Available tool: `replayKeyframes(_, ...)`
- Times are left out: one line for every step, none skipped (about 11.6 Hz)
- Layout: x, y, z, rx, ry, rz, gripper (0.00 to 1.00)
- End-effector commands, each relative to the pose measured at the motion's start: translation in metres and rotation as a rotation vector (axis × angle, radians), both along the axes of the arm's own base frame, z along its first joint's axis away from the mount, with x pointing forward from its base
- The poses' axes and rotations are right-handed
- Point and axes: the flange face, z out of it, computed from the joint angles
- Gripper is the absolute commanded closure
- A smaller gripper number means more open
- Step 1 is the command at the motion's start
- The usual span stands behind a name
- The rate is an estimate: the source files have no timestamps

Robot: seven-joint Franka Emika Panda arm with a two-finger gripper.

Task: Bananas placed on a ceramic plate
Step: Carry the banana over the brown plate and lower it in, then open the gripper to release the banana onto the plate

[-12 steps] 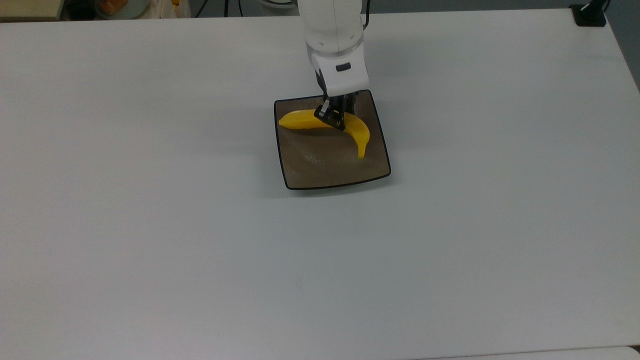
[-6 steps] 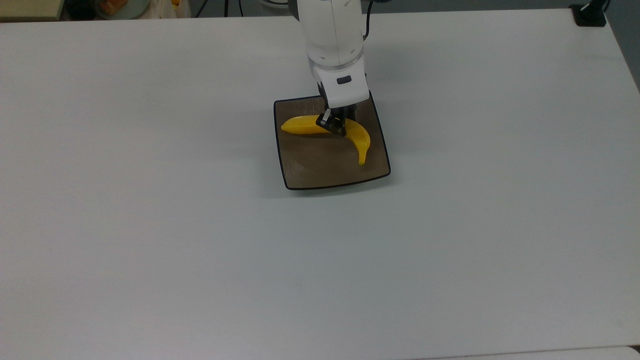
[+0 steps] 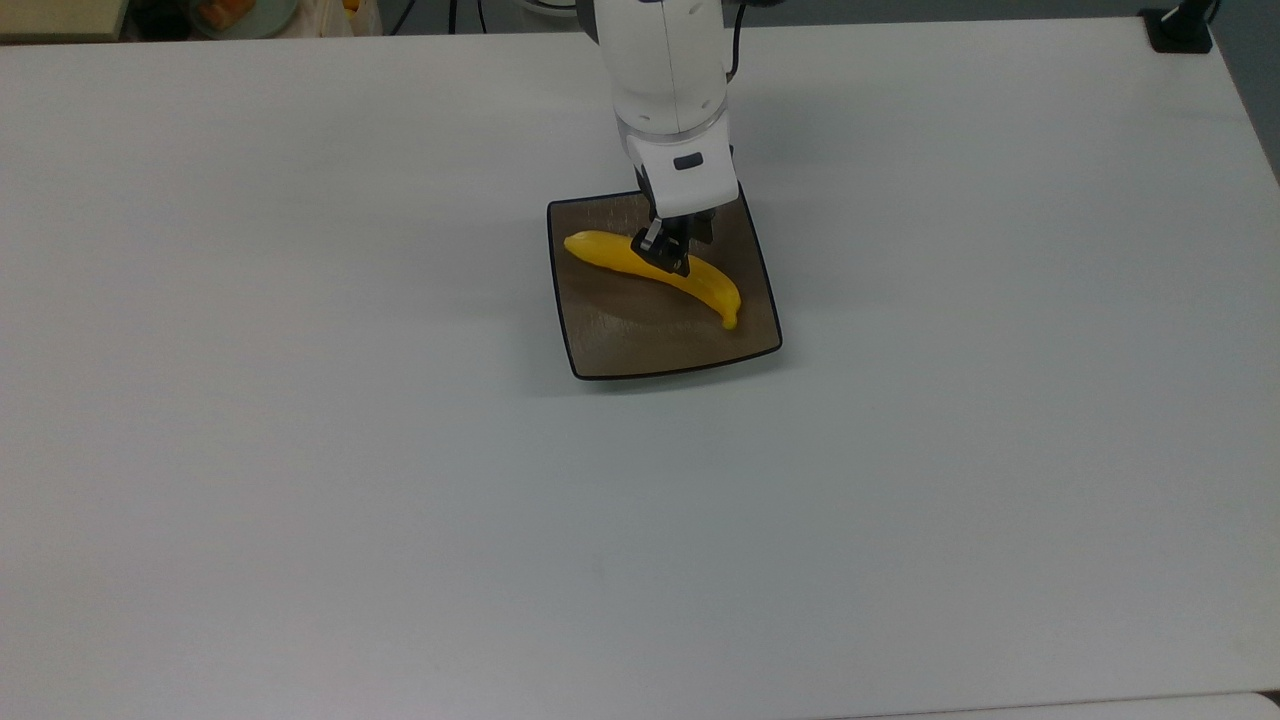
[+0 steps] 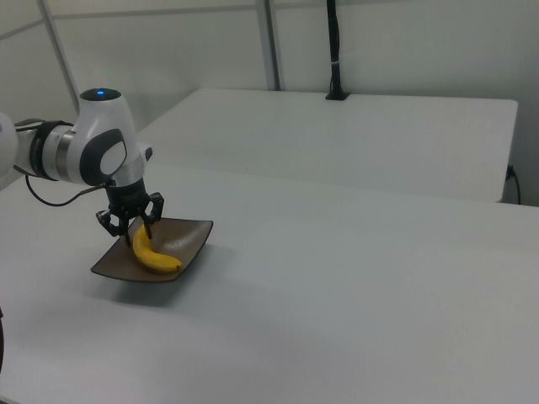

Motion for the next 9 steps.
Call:
replayKeyframes(0.002, 0.004, 0.007, -0.001, -0.019, -0.005, 0.00)
replayKeyframes(0.001, 0.002, 0.017, 0.000, -0.020, -0.045, 0.00)
replayKeyframes(0.000, -0.001, 0.031, 0.005, -0.031, -0.134, 0.00)
replayKeyframes(-0.001, -0.001, 0.038, 0.011, -0.033, -0.203, 0.00)
replayKeyframes(-0.002, -0.002, 0.046, 0.017, -0.038, -0.268, 0.00)
replayKeyframes(-0.004, -0.010, 0.068, 0.025, -0.060, -0.355, 0.00)
replayKeyframes(-0.008, -0.019, 0.083, 0.018, -0.055, -0.407, 0.00)
replayKeyframes(-0.012, -0.028, 0.109, 0.007, -0.039, -0.460, 0.00)
replayKeyframes(-0.011, -0.045, 0.138, -0.005, -0.015, -0.518, 0.00)
